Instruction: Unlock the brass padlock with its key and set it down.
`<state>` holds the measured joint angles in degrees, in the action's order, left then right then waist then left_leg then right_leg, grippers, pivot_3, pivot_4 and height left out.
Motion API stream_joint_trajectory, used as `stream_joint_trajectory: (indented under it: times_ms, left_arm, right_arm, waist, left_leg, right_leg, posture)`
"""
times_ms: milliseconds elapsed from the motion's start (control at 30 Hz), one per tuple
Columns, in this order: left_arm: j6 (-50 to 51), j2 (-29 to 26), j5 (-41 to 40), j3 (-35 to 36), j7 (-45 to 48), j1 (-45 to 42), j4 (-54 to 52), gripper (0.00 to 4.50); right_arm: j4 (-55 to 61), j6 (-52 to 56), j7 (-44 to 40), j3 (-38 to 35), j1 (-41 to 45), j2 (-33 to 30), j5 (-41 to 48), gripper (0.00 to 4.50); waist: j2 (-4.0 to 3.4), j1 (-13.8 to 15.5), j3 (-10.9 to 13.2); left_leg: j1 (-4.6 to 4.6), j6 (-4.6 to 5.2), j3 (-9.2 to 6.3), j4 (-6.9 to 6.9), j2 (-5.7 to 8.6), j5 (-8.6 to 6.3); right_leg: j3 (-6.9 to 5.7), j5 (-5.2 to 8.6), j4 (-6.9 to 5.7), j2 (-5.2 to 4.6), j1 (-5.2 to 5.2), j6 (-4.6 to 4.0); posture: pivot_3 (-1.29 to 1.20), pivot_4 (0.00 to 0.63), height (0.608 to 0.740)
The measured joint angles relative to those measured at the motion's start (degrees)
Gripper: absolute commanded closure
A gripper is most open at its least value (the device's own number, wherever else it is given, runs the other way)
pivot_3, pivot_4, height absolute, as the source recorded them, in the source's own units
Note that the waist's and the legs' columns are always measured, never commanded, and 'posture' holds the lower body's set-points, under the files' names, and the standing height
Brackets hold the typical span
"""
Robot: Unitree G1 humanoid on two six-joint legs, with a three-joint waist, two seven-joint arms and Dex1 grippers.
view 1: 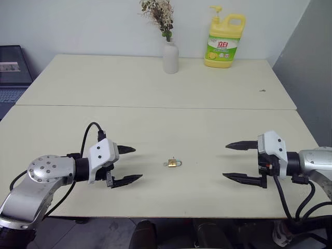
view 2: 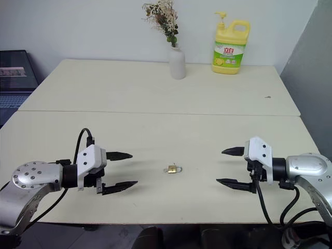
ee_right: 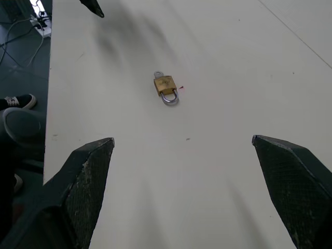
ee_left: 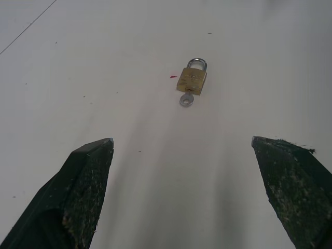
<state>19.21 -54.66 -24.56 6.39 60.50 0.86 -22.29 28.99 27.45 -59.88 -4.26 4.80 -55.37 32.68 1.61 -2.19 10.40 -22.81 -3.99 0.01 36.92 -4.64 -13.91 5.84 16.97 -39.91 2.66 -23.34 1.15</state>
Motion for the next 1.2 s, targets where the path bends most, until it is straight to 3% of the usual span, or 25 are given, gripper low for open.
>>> stream_joint_trajectory:
  times_ms: [300,400,533,833,1200]
  left_arm:
    - [2.6,0.66,-0.84,0.79,-1.03,0.36,-0.15,0.02]
    - [-0.83,3.2,-0.97,1.61,-0.79,-0.1,0.76,0.02]
    - [-5.3,2.35,0.6,1.97,1.7,0.43,4.06,0.02]
    - [-9.9,0.06,1.86,4.64,6.38,5.48,6.16,0.02]
    - [-11.2,-0.56,3.59,5.78,6.38,8.99,5.29,0.02]
  right_arm:
    - [0.05,-1.9,1.37,3.13,-0.89,4.39,-3.61,0.0]
    - [0.05,-3.36,1.92,3.95,-1.07,6.22,-5.04,0.0]
    - [0.22,-4.3,2.9,6.31,-0.28,7.58,-7.19,0.0]
    - [-5.02,0.63,4.06,22.06,15.73,17.69,-13.36,0.0]
    - [-20.74,1.56,5.54,34.89,25.55,28.73,-24.94,0.0]
  waist:
    - [0.02,-0.04,0.01]
    - [0.02,0.03,0.01]
    - [0.02,-0.12,0.01]
    - [0.03,-1.08,0.0]
    - [0.04,-0.99,-0.01]
  left_leg:
    - [-0.01,0.0,-0.01,0.0,0.0,0.0]
    - [-0.01,0.0,-0.01,0.01,0.0,0.0]
    - [0.01,0.0,0.0,0.01,-0.01,0.0]
    - [-0.03,0.0,0.01,0.0,-0.04,0.0]
    - [-0.12,0.0,0.02,-0.01,-0.05,0.0]
  right_leg:
    - [0.0,0.0,0.0,0.0,-0.01,0.0]
    - [-0.01,0.0,-0.01,0.0,-0.01,0.0]
    - [0.0,0.0,-0.02,0.03,-0.02,-0.01]
    - [0.0,0.02,-0.05,0.03,-0.09,-0.04]
    - [-0.03,0.06,-0.09,0.03,-0.22,-0.13]
  posture:
    - [0.0,0.15,0.74]
    - [0.0,0.15,0.74]
    - [0.0,0.15,0.74]
    - [0.0,0.15,0.74]
    - [0.0,0.15,0.74]
